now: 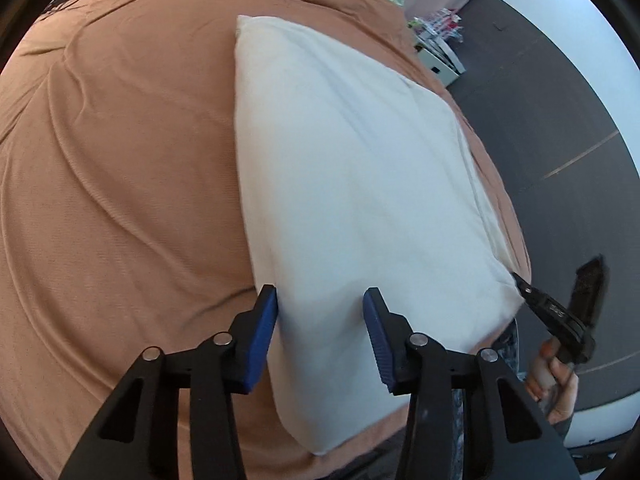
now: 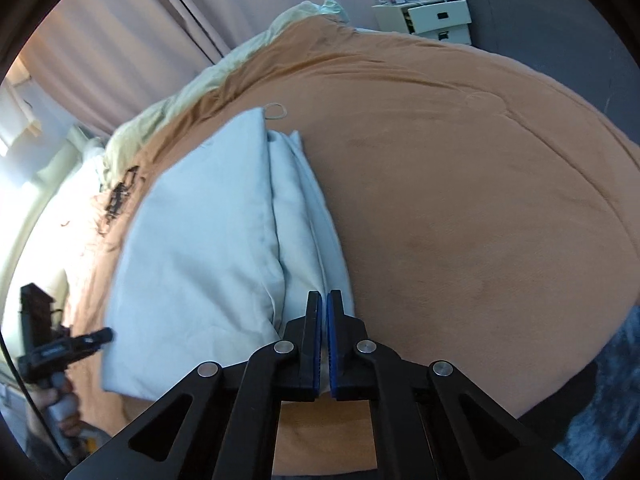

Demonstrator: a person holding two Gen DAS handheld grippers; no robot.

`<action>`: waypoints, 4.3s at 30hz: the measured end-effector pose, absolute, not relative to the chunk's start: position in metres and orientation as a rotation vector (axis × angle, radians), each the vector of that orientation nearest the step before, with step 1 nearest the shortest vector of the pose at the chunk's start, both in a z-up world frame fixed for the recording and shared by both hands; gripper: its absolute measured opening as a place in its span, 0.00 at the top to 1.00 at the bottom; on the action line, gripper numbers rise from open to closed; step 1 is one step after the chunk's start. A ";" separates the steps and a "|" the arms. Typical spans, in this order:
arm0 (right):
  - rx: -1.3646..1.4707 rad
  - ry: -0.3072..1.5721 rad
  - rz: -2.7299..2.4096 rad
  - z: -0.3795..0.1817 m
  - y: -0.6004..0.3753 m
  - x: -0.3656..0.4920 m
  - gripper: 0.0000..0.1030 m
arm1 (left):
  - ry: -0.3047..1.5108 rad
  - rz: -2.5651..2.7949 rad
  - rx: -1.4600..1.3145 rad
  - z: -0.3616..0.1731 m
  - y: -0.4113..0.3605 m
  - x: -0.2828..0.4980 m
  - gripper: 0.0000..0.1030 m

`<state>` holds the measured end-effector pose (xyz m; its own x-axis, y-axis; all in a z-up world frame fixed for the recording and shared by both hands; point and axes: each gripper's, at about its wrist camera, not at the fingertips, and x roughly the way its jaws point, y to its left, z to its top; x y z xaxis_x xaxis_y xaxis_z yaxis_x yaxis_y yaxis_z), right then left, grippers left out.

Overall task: Fold large clothes
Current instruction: 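Move both open tools to the folded jacket's collar end, then close both tools on the collar end of the folded jacket, then lift the folded jacket with both tools and carry it off the bed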

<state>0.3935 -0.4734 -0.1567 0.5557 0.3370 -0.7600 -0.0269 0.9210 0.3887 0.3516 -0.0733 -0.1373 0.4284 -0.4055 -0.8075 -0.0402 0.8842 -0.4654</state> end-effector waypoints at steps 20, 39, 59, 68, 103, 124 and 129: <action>0.415 1.070 0.456 -0.156 -0.463 0.500 0.34 | 1.084 -0.189 -0.547 -0.145 -0.043 0.389 0.35; 0.405 1.180 0.467 -0.189 -0.431 0.620 0.37 | 1.071 -0.148 -0.525 -0.154 -0.035 0.448 0.35; 0.576 1.313 0.619 -0.210 -0.442 0.641 0.52 | 1.073 -0.148 -0.551 -0.158 -0.024 0.460 0.35; 0.691 1.317 0.680 -0.227 -0.430 0.650 0.50 | 1.059 -0.126 -0.557 -0.160 -0.028 0.472 0.35; 0.523 0.816 0.589 -0.023 -0.461 0.495 0.87 | 0.703 -0.220 -0.433 0.013 -0.129 0.361 0.90; 0.461 0.641 0.351 0.080 -0.624 0.432 0.87 | 0.664 -0.441 -0.511 0.049 -0.324 0.371 0.90; 0.455 0.634 0.287 0.087 -0.665 0.426 0.87 | 0.699 -0.491 -0.496 0.047 -0.361 0.397 0.90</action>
